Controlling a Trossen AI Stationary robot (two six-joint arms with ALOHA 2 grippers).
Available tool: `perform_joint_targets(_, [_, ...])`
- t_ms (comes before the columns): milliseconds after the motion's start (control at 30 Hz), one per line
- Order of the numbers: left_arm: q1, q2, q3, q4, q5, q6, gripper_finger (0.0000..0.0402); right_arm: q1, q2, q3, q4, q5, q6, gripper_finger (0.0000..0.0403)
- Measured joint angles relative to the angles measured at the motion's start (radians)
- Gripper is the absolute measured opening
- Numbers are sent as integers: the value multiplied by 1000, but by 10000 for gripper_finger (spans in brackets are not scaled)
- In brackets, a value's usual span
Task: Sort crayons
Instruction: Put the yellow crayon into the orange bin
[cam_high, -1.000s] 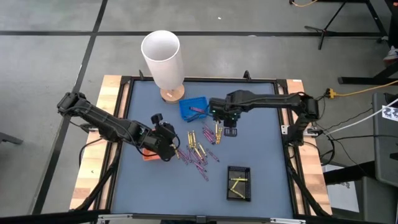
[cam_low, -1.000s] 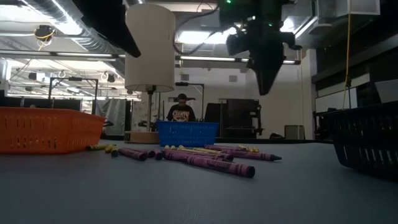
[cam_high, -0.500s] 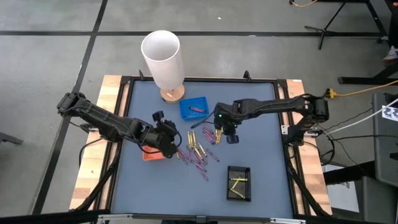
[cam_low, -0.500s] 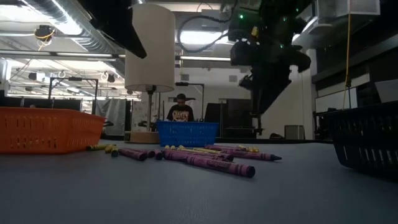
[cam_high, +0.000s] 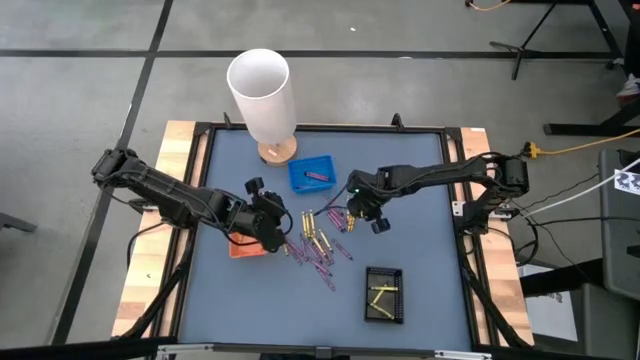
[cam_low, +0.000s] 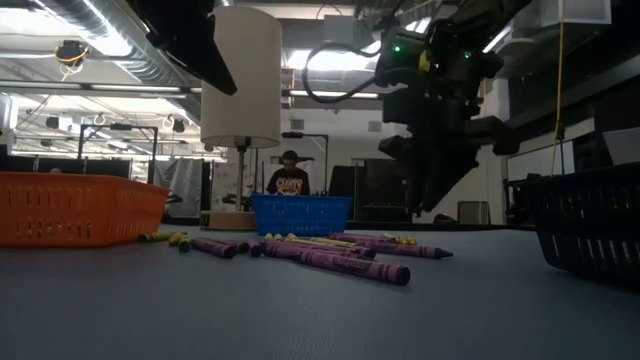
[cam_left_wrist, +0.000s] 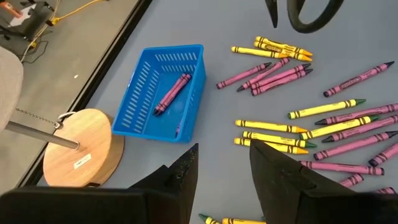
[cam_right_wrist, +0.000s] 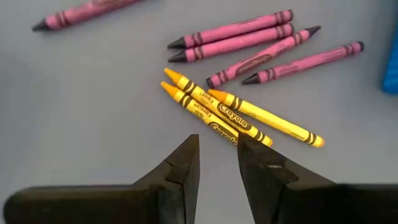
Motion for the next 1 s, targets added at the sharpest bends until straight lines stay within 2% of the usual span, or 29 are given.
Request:
perform_joint_targets(233, [0,0,0,0,0,0,128,0,0,-40,84,48,-98,106])
perform_joint_targets(1000, [0,0,0,7,0,-2,128,0,0,-60,124,71,-103,106])
